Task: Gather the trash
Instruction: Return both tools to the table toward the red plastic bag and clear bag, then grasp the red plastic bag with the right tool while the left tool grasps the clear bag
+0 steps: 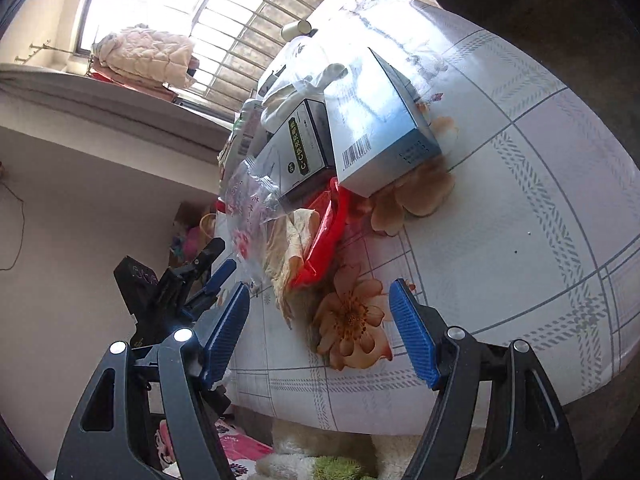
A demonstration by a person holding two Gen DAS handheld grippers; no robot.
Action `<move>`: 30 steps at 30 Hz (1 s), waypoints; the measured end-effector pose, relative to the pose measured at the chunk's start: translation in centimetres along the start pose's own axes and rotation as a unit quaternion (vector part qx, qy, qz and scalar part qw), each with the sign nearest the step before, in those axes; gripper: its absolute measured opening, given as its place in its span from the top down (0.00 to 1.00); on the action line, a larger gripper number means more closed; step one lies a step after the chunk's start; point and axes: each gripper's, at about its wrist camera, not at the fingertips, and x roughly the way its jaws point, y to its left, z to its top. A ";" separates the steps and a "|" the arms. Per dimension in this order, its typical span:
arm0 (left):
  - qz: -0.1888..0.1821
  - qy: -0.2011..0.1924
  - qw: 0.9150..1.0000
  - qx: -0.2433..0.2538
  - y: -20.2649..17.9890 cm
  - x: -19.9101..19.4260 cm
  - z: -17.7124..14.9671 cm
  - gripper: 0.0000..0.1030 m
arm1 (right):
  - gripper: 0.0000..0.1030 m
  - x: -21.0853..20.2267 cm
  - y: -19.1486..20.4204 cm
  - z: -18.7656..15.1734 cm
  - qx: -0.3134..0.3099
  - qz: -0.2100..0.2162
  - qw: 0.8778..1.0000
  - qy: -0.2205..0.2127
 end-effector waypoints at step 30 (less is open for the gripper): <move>-0.059 -0.022 0.997 -0.036 3.8 -1.4 -0.1 0.95 | 0.85 3.5 3.1 1.2 -0.048 -0.080 0.995 -0.019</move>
